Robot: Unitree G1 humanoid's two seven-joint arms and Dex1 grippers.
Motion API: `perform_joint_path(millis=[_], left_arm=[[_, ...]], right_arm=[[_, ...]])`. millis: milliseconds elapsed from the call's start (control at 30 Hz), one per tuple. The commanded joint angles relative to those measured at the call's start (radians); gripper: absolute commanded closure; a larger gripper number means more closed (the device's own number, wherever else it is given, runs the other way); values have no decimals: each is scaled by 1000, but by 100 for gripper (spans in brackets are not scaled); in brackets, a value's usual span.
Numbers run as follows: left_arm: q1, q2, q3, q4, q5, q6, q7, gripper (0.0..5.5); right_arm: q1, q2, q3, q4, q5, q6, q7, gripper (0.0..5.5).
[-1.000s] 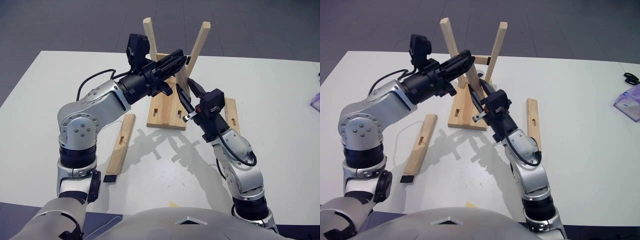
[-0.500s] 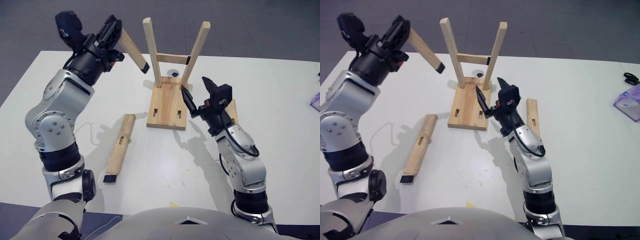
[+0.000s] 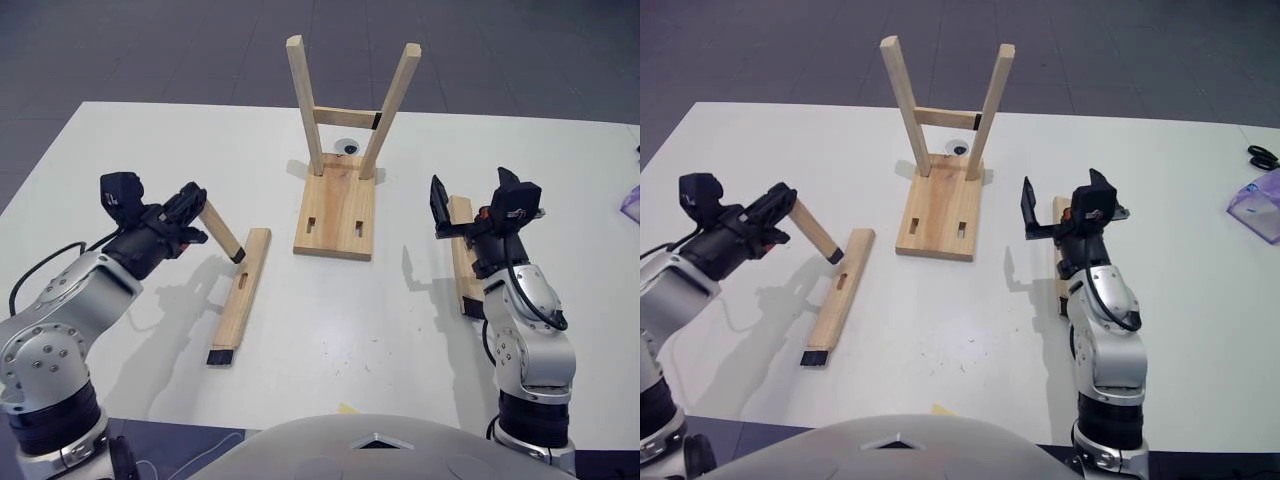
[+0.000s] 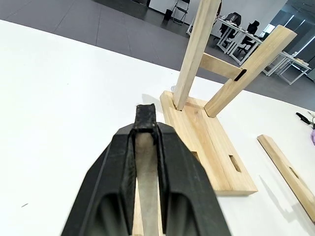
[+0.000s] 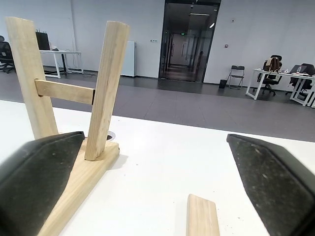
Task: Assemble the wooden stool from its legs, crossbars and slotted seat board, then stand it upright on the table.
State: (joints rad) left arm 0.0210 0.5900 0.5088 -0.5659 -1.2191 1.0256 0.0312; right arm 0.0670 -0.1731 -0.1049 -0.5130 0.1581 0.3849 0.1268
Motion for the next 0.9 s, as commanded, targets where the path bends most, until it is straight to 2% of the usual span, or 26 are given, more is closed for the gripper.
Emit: perform_joint_path(millis=[33,267,467,700,900], left_arm=[[38,32,-37,-16,15,15,-24,507],[88,-39,-106,-38,61,-32,13,507],[102,-73,-164,-3,201,-108,26,507],[-35,-103,-299,83,367,-195,-3,507],[-101,-127,-355,147,496,-262,-37,507]], right_arm=[[9,-9,-3,5,1,7,7,10],[17,-16,14,-4,3,15,29,10],[13,-26,15,-7,3,21,39,10],[-6,-22,36,-13,6,41,43,10],[-23,-21,37,-2,6,43,40,10]])
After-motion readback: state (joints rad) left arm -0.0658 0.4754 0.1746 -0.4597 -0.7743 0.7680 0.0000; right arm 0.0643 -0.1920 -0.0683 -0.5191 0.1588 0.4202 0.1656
